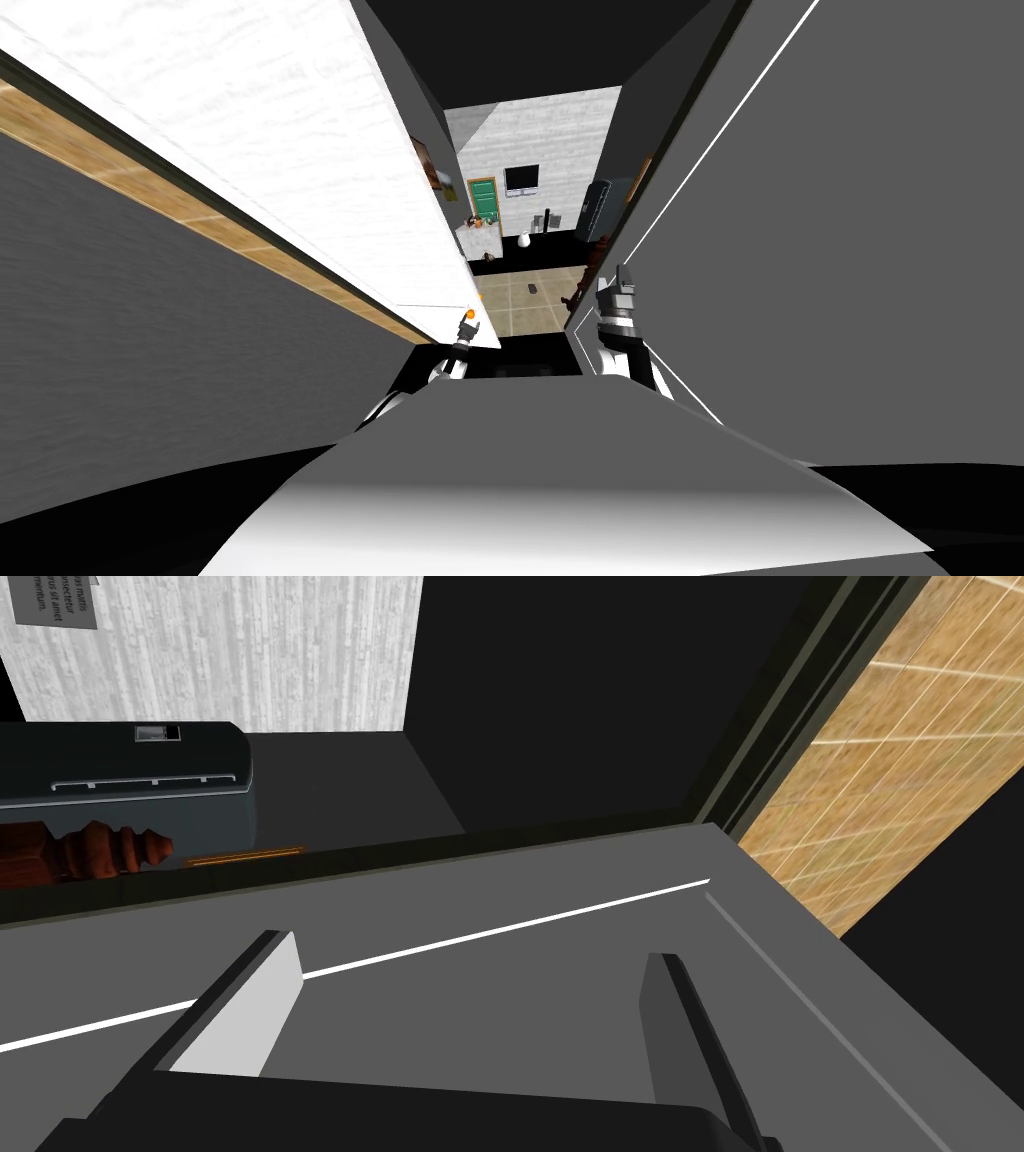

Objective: Pull the door open

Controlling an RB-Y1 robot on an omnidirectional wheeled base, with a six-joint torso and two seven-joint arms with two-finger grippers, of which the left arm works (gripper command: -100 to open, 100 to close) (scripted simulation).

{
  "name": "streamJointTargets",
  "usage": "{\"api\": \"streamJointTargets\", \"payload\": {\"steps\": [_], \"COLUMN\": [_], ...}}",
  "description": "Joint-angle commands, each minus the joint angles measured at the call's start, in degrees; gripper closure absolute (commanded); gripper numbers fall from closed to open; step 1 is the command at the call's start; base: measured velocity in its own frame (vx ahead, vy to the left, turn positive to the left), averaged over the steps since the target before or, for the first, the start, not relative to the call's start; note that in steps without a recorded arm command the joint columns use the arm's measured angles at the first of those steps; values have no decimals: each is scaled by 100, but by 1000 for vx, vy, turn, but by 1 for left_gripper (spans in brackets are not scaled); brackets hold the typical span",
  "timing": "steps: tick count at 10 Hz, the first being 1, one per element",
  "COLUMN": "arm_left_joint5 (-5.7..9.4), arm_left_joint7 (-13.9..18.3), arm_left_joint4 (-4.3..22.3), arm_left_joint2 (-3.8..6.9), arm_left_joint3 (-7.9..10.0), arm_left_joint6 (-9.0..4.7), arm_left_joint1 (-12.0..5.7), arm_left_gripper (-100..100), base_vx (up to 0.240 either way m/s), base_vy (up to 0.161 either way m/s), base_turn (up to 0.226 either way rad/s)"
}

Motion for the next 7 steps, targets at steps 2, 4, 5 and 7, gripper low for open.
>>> {"api": "streamJointTargets", "payload": {"steps": [2,4,5,7], "arm_left_joint5": [105,156,156,261], "arm_left_joint7": [433,728,762,1139], "arm_left_joint4": [17,20,20,27], "arm_left_joint2": [-22,-32,-32,-53], "arm_left_joint3": [-60,-90,-90,-150], "arm_left_joint6": [40,61,61,105], "arm_left_joint1": [-42,-61,-61,-98], "arm_left_gripper": [-100,-100,-100,-100], "base_vx": [-43,-44,-41,-57], "base_vy": [32,29,17,21], "base_turn": [-11,-11,-7,-12]}}
